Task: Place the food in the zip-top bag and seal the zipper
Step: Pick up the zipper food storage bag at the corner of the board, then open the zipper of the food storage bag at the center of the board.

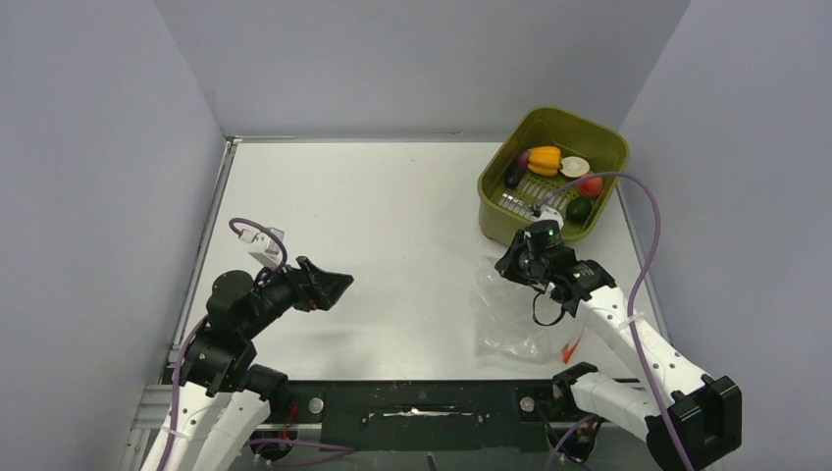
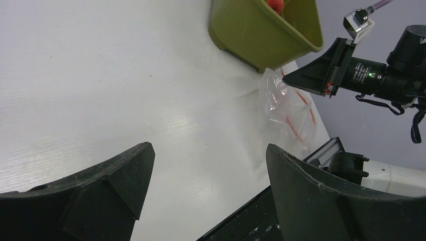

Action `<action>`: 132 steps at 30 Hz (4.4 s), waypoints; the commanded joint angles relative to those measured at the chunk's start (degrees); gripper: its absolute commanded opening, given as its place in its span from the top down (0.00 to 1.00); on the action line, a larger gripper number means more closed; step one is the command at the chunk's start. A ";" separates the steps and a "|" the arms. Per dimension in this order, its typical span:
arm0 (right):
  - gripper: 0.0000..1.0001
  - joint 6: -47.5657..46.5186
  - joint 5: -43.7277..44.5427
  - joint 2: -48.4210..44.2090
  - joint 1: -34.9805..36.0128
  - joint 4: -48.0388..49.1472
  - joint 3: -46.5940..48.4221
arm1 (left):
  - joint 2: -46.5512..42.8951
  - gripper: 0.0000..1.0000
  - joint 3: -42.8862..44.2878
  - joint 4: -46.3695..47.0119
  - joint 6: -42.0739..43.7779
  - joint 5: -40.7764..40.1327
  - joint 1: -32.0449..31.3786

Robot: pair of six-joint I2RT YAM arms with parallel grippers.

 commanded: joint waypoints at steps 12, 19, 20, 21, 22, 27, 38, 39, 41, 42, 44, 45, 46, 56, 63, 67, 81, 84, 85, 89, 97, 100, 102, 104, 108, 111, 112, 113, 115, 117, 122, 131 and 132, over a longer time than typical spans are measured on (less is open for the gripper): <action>1.00 10.08 -12.17 -0.97 6.15 18.16 5.56 | -2.95 0.21 -4.06 16.81 -4.51 6.89 0.32; 1.00 16.83 -6.98 0.42 9.99 25.01 7.65 | -0.27 0.25 -7.51 24.55 -6.26 6.24 0.32; 1.00 17.95 -6.04 0.59 10.55 25.73 7.77 | 0.14 0.26 -8.00 26.70 -7.41 6.83 0.24; 1.00 18.96 -5.14 0.99 10.99 26.59 8.00 | 0.64 0.26 -8.43 28.86 -8.46 7.25 0.21; 1.00 19.92 -4.24 1.31 11.46 27.21 8.29 | 1.04 0.26 -8.84 31.15 -9.32 7.75 0.19; 1.00 25.47 -2.02 3.52 12.70 30.94 9.84 | 3.57 0.25 -12.62 41.65 -10.36 8.76 0.24; 1.00 29.90 6.95 7.58 15.66 32.02 13.74 | 8.57 0.22 -14.45 50.91 -3.32 6.73 -3.02; 1.00 30.32 7.85 7.81 15.82 32.03 13.84 | 9.32 0.22 -13.98 50.36 -2.02 6.27 -3.72; 1.00 31.36 9.43 8.28 16.04 31.74 14.22 | 10.73 0.22 -13.43 50.16 0.18 4.67 -5.56; 1.00 31.83 10.01 8.46 16.13 31.61 14.48 | 11.47 0.22 -13.24 50.15 1.17 3.77 -6.82; 1.00 32.49 11.17 8.83 16.26 31.36 15.11 | 12.88 0.22 -12.62 49.46 3.40 0.03 -10.17; 1.00 32.82 11.86 8.84 16.39 31.33 15.23 | 13.63 0.22 -12.07 48.52 4.58 -2.08 -11.92; 1.00 33.12 12.33 8.96 16.52 31.33 15.39 | 14.59 0.22 -11.46 47.76 5.41 -4.25 -13.99; 1.00 34.34 14.24 8.92 17.21 31.32 15.13 | 22.21 0.26 -11.02 52.34 11.46 -11.66 -24.02; 1.00 27.23 13.95 7.20 16.49 30.50 15.88 | 21.62 1.00 -8.54 45.89 13.96 -17.56 -25.86; 1.00 19.56 18.04 5.64 15.74 22.97 19.23 | 16.72 1.00 -9.65 39.31 12.13 -19.00 -25.87; 0.93 -6.48 2.31 1.86 9.56 19.05 19.23 | 7.94 1.00 -10.75 30.45 6.78 -17.52 -25.96; 0.60 -8.84 -1.73 -1.30 9.56 16.90 15.43 | 7.88 1.00 -10.33 31.12 4.95 -17.09 -25.89; 0.56 -8.93 -3.13 -2.32 9.53 16.60 13.97 | 7.84 1.00 -10.17 31.42 4.48 -16.97 -25.97; 0.51 -6.57 -7.45 -5.16 9.52 14.83 9.40 | 8.04 1.00 -9.24 33.08 1.35 -17.89 -25.99; 0.45 -22.50 -15.82 -14.22 10.97 29.56 -2.91 | 9.49 1.00 -4.45 36.87 -4.74 -21.93 -25.97; 0.46 -30.48 -17.44 -17.31 11.35 41.53 -11.03 | 10.14 1.00 -2.26 37.60 -6.01 -23.38 -25.96; 0.45 -39.06 -21.49 -18.41 11.74 51.64 -17.48 | 10.47 1.00 -0.51 37.06 -6.07 -24.65 -25.96; 0.44 -45.44 -23.31 -18.24 12.07 62.11 -21.19 | 10.51 1.00 1.64 35.41 -5.53 -26.85 -25.97; 0.42 -56.03 -29.85 -15.63 12.32 68.82 -22.20 | 10.03 1.00 5.17 33.52 -3.55 -30.42 -25.96; 0.41 -61.27 -31.76 -13.57 12.55 69.00 -21.85 | 9.46 1.00 6.28 33.62 -3.61 -30.92 -25.96; 0.41 -62.84 -31.79 -12.60 12.67 69.52 -22.11 | 9.29 1.00 6.52 33.69 -3.92 -30.92 -25.96; 0.40 -64.36 -31.57 -11.55 12.78 70.11 -22.29 | 9.15 1.00 6.63 33.73 -4.27 -31.00 -25.94; 0.40 -67.81 -29.73 -8.59 13.57 72.27 -22.59 | 9.10 1.00 6.95 33.63 -4.96 -30.67 -25.96; 0.40 -71.65 -26.22 -5.54 15.06 75.46 -22.95 | 9.43 1.00 7.66 32.87 -5.37 -30.22 -25.96; 0.40 -76.77 -22.06 -1.86 17.38 84.02 -23.91 | 10.99 1.00 10.56 28.64 -6.89 -28.57 -25.96; 0.43 -79.89 -20.84 -0.51 18.52 86.23 -24.72 | 10.47 1.00 12.12 23.21 -9.80 -27.94 -25.95; 0.44 -79.78 -21.38 -0.44 18.60 86.85 -24.72 | 10.26 1.00 12.00 23.19 -10.23 -27.82 -25.96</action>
